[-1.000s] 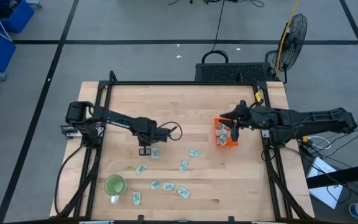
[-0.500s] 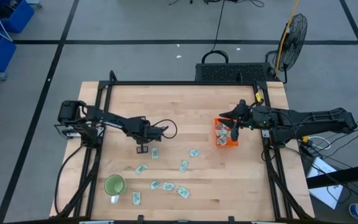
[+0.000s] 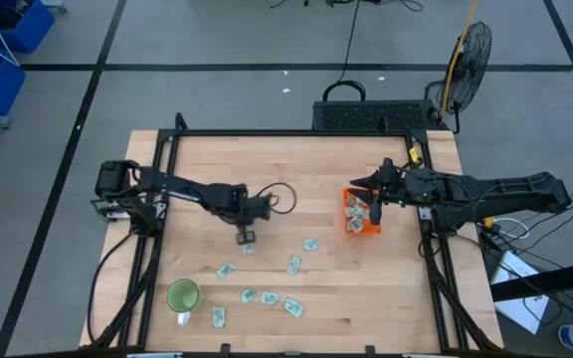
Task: Pick and place Stevia / Truvia into bins
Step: Put the stevia packet into the orange basket
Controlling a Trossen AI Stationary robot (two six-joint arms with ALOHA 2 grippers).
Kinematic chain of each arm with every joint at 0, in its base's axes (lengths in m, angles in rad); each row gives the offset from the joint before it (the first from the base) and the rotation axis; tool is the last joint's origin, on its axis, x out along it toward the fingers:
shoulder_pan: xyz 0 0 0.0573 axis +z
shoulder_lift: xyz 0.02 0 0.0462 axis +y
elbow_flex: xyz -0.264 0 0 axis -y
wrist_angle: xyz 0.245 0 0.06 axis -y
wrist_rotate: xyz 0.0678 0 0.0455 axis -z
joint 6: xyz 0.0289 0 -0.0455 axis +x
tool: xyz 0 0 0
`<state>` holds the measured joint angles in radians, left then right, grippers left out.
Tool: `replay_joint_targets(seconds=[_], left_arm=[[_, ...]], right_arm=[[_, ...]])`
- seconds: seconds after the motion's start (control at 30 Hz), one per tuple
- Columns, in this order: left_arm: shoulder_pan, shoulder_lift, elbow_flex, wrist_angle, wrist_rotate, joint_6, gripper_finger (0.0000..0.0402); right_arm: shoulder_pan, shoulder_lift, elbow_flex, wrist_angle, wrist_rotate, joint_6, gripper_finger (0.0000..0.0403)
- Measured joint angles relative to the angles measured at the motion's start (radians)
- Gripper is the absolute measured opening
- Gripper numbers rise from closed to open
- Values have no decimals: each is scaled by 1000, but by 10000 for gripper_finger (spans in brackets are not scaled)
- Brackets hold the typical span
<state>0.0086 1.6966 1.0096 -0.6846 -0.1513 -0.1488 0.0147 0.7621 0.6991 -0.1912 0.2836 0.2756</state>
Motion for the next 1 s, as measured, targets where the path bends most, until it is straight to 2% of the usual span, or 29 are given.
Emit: replay_joint_targets(seconds=[0.13,0.2,0.4,0.63,0.87,1.0], left_arm=[[-2,2,102,186,124,57,3],[-2,-1,142,289,152,88,3],[-3,34,205,633,151,116,2],[-12,221,289,915,154,133,1],[-9,436,482,1035,151,132,1],[-11,538,595,998,152,136,2]], right_arm=[[0,1,0,4,0,0,102],[0,1,0,9,0,0,102],[0,1,0,9,0,0,102],[0,1,0,20,1,-8,102],[0,1,0,35,1,-8,102],[0,1,0,37,1,-23,102]])
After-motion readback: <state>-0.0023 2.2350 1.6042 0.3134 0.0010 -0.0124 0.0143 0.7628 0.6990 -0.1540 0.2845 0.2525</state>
